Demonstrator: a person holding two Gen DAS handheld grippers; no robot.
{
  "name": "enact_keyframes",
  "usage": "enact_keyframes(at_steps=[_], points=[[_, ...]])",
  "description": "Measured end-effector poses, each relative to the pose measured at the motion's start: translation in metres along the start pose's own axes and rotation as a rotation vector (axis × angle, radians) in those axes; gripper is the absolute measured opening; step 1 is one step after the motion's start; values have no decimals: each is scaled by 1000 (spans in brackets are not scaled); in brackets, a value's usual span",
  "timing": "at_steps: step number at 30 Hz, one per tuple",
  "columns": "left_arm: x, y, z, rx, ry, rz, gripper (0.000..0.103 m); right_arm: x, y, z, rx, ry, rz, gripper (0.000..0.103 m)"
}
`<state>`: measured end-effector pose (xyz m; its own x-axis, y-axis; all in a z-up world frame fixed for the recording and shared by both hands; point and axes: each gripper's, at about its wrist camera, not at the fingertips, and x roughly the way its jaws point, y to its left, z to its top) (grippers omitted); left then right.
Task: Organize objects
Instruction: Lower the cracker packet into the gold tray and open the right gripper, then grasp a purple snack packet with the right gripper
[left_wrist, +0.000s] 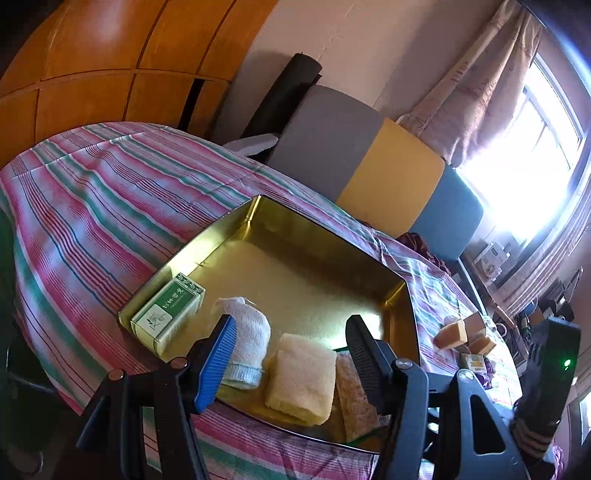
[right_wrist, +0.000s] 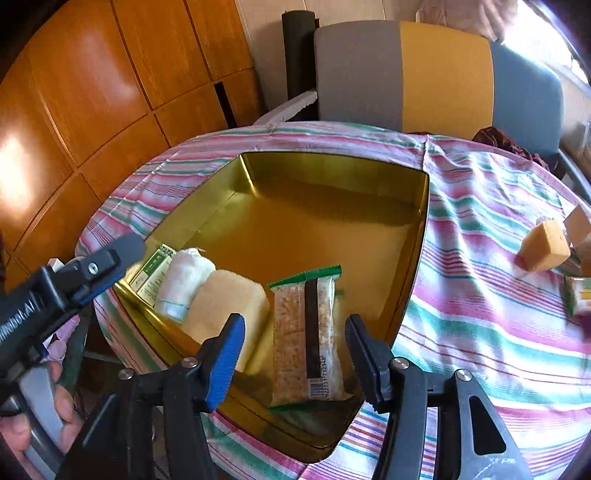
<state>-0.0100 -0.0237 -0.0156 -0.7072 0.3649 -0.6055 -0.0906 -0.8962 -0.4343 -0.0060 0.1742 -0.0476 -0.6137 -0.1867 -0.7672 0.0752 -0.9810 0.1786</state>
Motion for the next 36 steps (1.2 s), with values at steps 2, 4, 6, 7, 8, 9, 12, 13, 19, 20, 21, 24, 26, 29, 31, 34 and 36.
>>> enact_keyframes(at_steps=[2,4,6,7,8,9,12,13,19,20,21,24,26,29,31,34,36], points=[[1,-2,-1,7,8,0,62,-3,-1,1,0,-9,-8,58],[2,-4,-2,13,12,-3,62,-5,-4,1,4,-14,-14,58],[2,-6,-3,18,16,-4,62,-7,-9,1,11,-14,-19,58],[2,-7,-3,18,17,-6,62,-7,-11,1,15,-14,-23,58],[2,-8,-4,21,21,-11,62,-8,-14,0,18,-15,-29,59],[3,-9,-5,25,25,-13,62,-9,-16,0,20,-16,-34,59],[3,-15,-9,50,35,-32,62,-16,-27,-3,34,-27,-56,59],[3,-18,-11,63,38,-39,62,-19,-32,-4,43,-35,-61,59],[3,-38,-21,137,52,-69,62,-37,-68,-18,70,-55,-123,60],[3,-41,-22,145,57,-76,62,-38,-78,-21,84,-45,-132,61],[3,-45,-24,158,63,-84,62,-41,-87,-24,93,-39,-138,61],[2,-55,-29,192,73,-112,62,-47,-114,-34,100,-11,-176,64],[0,-64,-33,211,78,-134,62,-52,-138,-41,107,8,-214,64],[-3,-77,-39,240,86,-161,62,-67,-179,-49,124,19,-293,64],[-3,-86,-43,262,96,-180,62,-75,-205,-52,146,25,-339,64],[0,-101,-50,293,130,-205,62,-89,-251,-51,176,26,-404,65],[2,-112,-53,315,146,-222,62,-96,-279,-48,191,11,-440,67]])
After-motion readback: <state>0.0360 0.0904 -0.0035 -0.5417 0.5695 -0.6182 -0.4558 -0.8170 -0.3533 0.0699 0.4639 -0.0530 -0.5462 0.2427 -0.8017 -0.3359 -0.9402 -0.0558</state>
